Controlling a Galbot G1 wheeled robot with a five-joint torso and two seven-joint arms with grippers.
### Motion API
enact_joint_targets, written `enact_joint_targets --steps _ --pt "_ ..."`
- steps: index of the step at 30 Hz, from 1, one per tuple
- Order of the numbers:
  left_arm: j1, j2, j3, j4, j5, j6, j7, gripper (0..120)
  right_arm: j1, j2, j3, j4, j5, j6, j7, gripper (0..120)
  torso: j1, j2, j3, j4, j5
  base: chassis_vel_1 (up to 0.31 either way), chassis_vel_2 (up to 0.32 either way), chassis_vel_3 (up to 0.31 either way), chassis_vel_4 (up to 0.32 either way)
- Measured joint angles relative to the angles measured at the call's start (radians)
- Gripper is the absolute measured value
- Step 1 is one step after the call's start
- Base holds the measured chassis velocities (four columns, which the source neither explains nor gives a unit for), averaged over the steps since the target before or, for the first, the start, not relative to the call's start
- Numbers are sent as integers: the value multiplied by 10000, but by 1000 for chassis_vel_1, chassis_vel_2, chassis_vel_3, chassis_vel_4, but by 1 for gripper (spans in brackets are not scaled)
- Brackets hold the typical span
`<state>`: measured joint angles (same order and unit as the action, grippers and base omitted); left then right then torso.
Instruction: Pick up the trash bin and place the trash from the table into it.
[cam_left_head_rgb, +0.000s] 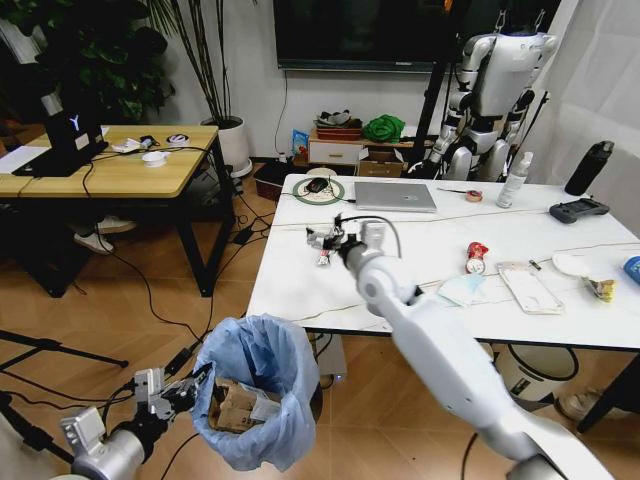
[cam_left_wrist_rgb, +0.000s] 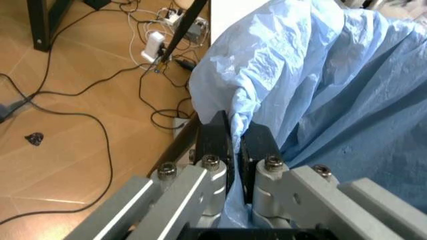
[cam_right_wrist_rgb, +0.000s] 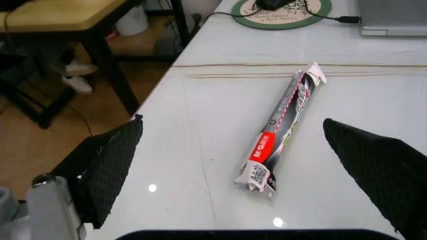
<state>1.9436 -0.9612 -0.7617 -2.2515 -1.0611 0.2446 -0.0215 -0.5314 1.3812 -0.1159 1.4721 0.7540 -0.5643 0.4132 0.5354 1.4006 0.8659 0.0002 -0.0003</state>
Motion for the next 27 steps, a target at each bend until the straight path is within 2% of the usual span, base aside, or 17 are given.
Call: enact_joint_targets --steps 11,14,18,19,24,27 --pt "182 -207 -353 -200 92 -64 104 0 376 516 -166 -1685 -1348 339 -843 100 -2 1 -1 -2 2 0 0 0 0" --pt "205 -294 -381 -241 177 -76 119 0 547 797 -155 -2547 -1868 485 -1108 100 -2 0 -1 -2 3 0 0 0 0" --pt "202 -363 -380 -268 241 -86 127 0 806 1065 -58 -3408 -2144 623 -1427 95 -2 0 -1 -1 3 0 0 0 0" --pt "202 -368 -380 -269 244 -87 127 0 813 1072 -55 -3433 -2152 626 -1438 94 -2 0 -1 -1 3 0 0 0 0" --pt "151 -414 -332 -269 312 -98 127 0 953 1152 -119 -4046 -2367 826 -1652 70 -1 1 -1 -1 2 0 0 0 0" --pt "130 -419 -330 -264 314 -100 127 0 922 1112 -136 -4045 -2367 819 -1653 64 -2 1 -1 -2 2 0 0 0 0"
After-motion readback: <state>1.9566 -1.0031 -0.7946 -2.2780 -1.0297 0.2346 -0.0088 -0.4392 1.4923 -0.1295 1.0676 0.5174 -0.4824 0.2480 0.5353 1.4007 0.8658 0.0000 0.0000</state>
